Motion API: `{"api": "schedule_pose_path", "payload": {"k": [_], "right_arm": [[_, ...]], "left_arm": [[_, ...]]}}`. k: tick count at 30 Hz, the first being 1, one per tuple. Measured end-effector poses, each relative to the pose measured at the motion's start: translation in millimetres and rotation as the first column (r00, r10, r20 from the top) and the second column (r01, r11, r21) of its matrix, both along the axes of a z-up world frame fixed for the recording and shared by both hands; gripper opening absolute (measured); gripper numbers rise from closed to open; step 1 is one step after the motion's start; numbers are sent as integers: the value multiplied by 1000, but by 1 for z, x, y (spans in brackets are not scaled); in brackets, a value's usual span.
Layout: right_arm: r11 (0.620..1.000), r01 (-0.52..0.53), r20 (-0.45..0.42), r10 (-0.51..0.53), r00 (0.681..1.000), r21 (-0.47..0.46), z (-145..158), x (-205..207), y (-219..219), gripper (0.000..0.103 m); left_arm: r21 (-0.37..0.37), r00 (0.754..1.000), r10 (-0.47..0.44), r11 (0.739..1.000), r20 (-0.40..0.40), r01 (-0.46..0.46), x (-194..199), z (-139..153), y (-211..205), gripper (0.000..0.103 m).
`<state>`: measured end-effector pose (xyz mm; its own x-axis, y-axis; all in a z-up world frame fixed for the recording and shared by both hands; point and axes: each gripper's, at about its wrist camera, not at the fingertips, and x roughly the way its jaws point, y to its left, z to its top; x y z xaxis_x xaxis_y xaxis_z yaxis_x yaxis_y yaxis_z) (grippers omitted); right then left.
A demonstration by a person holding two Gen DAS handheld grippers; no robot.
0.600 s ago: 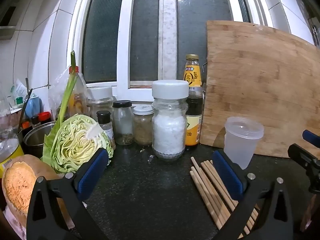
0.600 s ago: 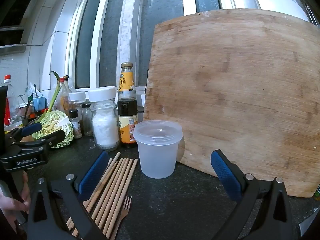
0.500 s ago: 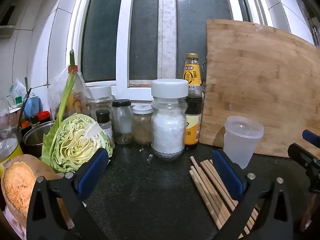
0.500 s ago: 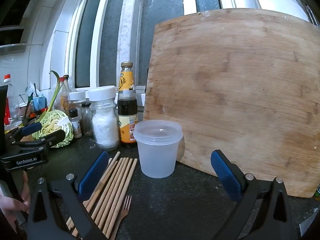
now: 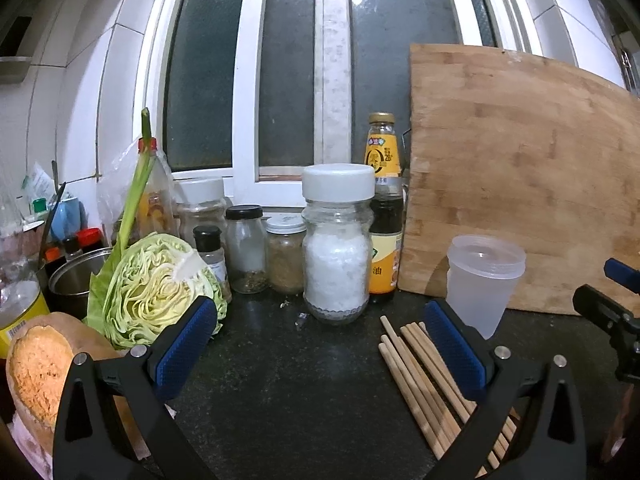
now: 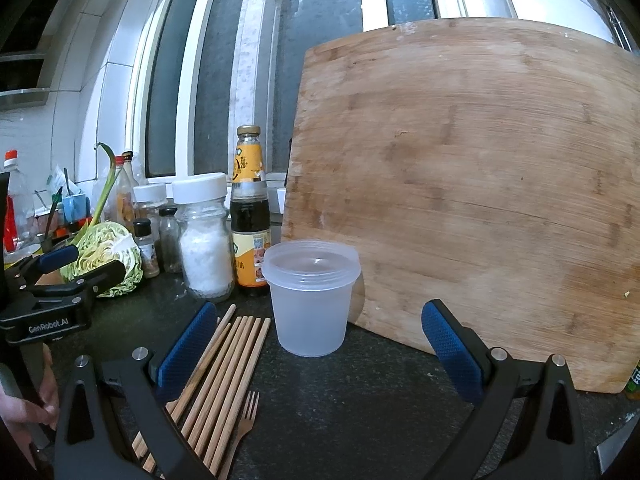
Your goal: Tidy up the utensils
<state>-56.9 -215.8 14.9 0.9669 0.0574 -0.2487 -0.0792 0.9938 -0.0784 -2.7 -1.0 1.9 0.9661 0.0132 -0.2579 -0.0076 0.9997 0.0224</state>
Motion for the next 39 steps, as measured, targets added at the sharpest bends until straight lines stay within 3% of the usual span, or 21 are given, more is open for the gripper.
{"api": "schedule_pose_path", "payload": {"k": [8, 12, 13, 23, 39], "right_arm": [[1000, -7, -2, 7, 1000, -1, 0, 0, 1, 103], [1000, -9, -2, 9, 1000, -1, 1, -1, 1, 103], [1000, -10, -2, 10, 1000, -1, 1, -1, 1, 103], [1000, -10, -2, 10, 1000, -1, 1, -1, 1, 103], [1000, -16, -12, 16, 1000, -1, 1, 2, 2, 103]], "left_arm": [[-7, 999, 28, 1000, -38, -28, -4, 1, -1, 103], [-74, 1000, 9, 997, 13, -7, -6, 3, 2, 103], [-129, 997, 7, 992, 71, 2, -5, 3, 5, 103], [-81, 1000, 14, 997, 4, -14, 0, 5, 4, 103], [-75, 1000, 15, 997, 6, -15, 1, 3, 4, 103]]}}
